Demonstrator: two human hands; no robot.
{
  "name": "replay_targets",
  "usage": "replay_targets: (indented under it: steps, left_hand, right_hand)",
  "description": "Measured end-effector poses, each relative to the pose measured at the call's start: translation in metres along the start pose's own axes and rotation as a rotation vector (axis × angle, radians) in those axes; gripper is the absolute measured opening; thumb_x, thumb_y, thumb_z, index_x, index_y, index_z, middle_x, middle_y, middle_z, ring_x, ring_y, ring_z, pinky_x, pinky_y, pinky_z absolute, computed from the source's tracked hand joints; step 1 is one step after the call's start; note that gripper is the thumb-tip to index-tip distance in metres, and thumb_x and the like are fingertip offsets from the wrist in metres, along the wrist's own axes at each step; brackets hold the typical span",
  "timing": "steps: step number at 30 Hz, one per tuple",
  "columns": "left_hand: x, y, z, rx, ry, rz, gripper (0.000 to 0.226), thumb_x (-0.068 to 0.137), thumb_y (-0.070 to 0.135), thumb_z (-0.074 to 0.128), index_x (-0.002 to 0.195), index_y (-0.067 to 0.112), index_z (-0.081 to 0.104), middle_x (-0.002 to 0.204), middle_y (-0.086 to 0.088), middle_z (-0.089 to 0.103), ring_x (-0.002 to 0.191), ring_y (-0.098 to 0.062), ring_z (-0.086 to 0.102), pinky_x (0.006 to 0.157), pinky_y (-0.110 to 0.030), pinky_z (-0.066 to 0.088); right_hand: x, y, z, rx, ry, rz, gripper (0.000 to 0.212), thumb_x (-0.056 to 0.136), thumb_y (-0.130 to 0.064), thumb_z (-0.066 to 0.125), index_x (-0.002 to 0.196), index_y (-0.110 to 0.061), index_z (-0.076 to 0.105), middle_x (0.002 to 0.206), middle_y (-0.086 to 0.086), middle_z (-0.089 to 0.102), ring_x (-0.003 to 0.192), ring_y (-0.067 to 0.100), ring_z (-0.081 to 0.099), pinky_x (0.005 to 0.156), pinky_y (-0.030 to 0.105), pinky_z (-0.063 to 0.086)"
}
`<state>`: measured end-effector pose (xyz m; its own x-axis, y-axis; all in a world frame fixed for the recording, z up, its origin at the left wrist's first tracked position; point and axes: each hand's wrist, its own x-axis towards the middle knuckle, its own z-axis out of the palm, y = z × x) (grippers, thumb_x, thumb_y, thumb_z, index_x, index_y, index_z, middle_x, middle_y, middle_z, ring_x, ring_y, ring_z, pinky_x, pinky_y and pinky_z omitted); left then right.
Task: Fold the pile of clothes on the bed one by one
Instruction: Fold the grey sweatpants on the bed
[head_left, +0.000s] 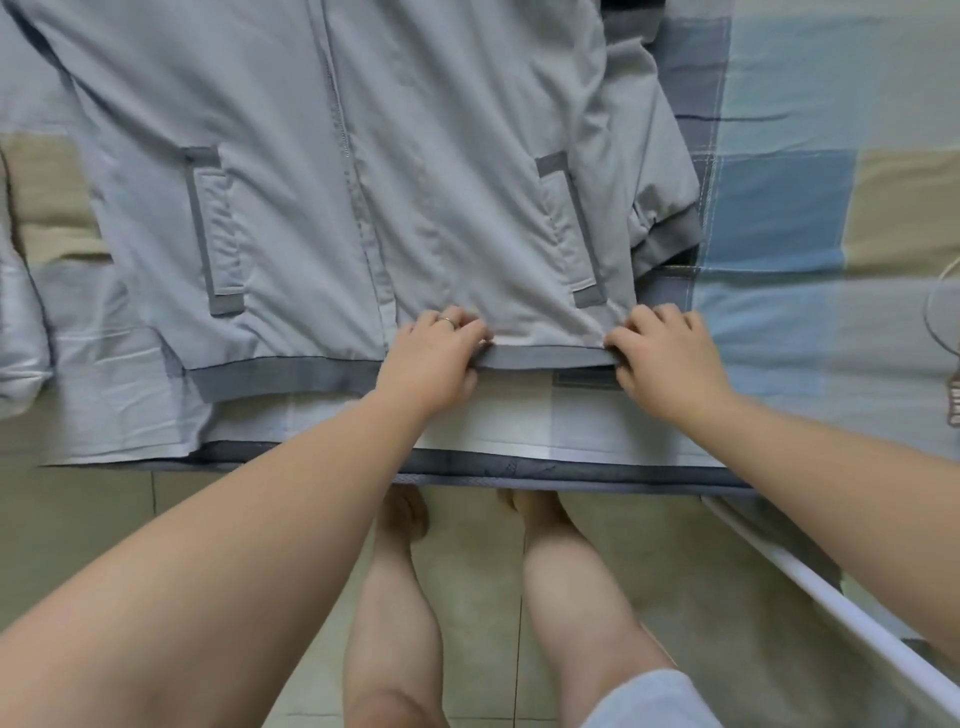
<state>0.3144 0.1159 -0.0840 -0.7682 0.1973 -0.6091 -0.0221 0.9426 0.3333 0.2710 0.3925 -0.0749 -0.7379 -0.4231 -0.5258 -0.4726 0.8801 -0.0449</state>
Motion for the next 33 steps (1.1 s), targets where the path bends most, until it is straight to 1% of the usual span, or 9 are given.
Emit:
replay_targets:
  steps: [4,11,13,17,22,25,27,30,33]
  left_hand:
    - [-0.026,-0.014,0.001,0.071,0.021,-0.033,0.059,0.084,0.044,0.069,0.138,0.035,0.046,0.153,0.003,0.035,0.141,-0.026,0.027,0.107,-0.042,0.027]
    - [-0.091,-0.114,0.001,0.206,0.219,-0.316,0.085,0.079,0.035,0.077,0.149,0.031,0.029,0.166,-0.007,0.012,0.150,-0.035,0.011,0.114,-0.050,0.016]
    - [-0.109,-0.150,0.003,0.202,0.248,-0.386,0.089,0.077,0.033,0.079,0.151,0.028,0.030,0.165,-0.009,0.015,0.149,-0.036,0.014,0.111,-0.049,0.017]
    - [-0.123,-0.206,0.003,0.106,0.260,-0.369,0.053,0.082,0.013,0.066,0.132,0.018,0.050,0.141,-0.011,0.044,0.128,-0.036,0.038,0.095,-0.049,0.038]
    - [-0.119,-0.251,-0.002,0.022,0.179,-0.141,0.023,0.088,0.006,0.055,0.111,0.010,0.058,0.114,-0.014,0.052,0.103,-0.037,0.049,0.071,-0.046,0.042]
    - [-0.130,-0.264,-0.002,-0.100,-0.023,-0.064,0.019,0.093,0.013,0.052,0.110,0.015,0.062,0.117,-0.009,0.055,0.109,-0.034,0.055,0.084,-0.044,0.048]
    - [-0.135,-0.270,-0.007,-0.256,0.090,-0.140,0.017,0.094,0.021,0.056,0.108,0.015,0.064,0.118,-0.008,0.055,0.112,-0.032,0.053,0.090,-0.044,0.047]
    - [-0.125,-0.285,-0.025,-0.528,0.416,-0.458,0.031,0.093,0.026,0.062,0.120,0.013,0.054,0.128,-0.012,0.049,0.118,-0.034,0.050,0.098,-0.044,0.044]
    - [-0.098,-0.296,-0.051,-0.922,0.393,-0.690,0.061,0.092,0.027,0.067,0.144,0.013,0.039,0.144,-0.010,0.047,0.127,-0.029,0.051,0.106,-0.039,0.043]
  right_hand:
    - [-0.009,-0.025,-0.011,0.037,0.018,-0.054,0.053,0.076,-0.040,0.077,0.123,-0.018,0.064,0.125,0.008,0.057,0.118,0.034,0.049,0.094,0.046,0.035]
    - [0.021,-0.129,-0.023,0.102,-0.009,-0.277,0.066,0.084,-0.033,0.069,0.145,-0.022,0.048,0.149,0.007,0.044,0.138,0.031,0.037,0.107,0.046,0.030]
    - [0.035,-0.169,-0.022,0.156,0.019,-0.316,0.067,0.083,-0.029,0.071,0.146,-0.021,0.048,0.151,0.008,0.044,0.140,0.033,0.036,0.108,0.047,0.032]
    - [0.060,-0.246,-0.007,0.145,0.013,-0.375,0.081,0.083,-0.031,0.072,0.155,-0.029,0.035,0.161,0.007,0.029,0.147,0.034,0.026,0.114,0.050,0.026]
    - [0.086,-0.308,0.008,0.011,-0.056,-0.280,0.089,0.082,-0.041,0.067,0.157,-0.043,0.018,0.169,0.002,0.007,0.153,0.031,0.011,0.119,0.054,0.009]
    - [0.093,-0.319,-0.002,0.067,-0.180,-0.182,0.081,0.086,-0.042,0.060,0.157,-0.046,0.020,0.169,-0.002,0.003,0.154,0.028,0.007,0.120,0.044,0.015]
    - [0.100,-0.326,-0.020,0.143,-0.267,-0.124,0.071,0.089,-0.046,0.059,0.153,-0.047,0.029,0.168,-0.004,0.010,0.153,0.026,0.014,0.118,0.044,0.022]
    - [0.116,-0.336,-0.051,0.258,-0.317,-0.076,0.054,0.093,-0.047,0.058,0.146,-0.040,0.046,0.157,0.000,0.035,0.141,0.029,0.036,0.112,0.043,0.036]
    - [0.135,-0.344,-0.074,0.376,-0.248,-0.065,0.052,0.096,-0.040,0.057,0.147,-0.033,0.047,0.148,0.003,0.046,0.135,0.029,0.044,0.108,0.043,0.040]
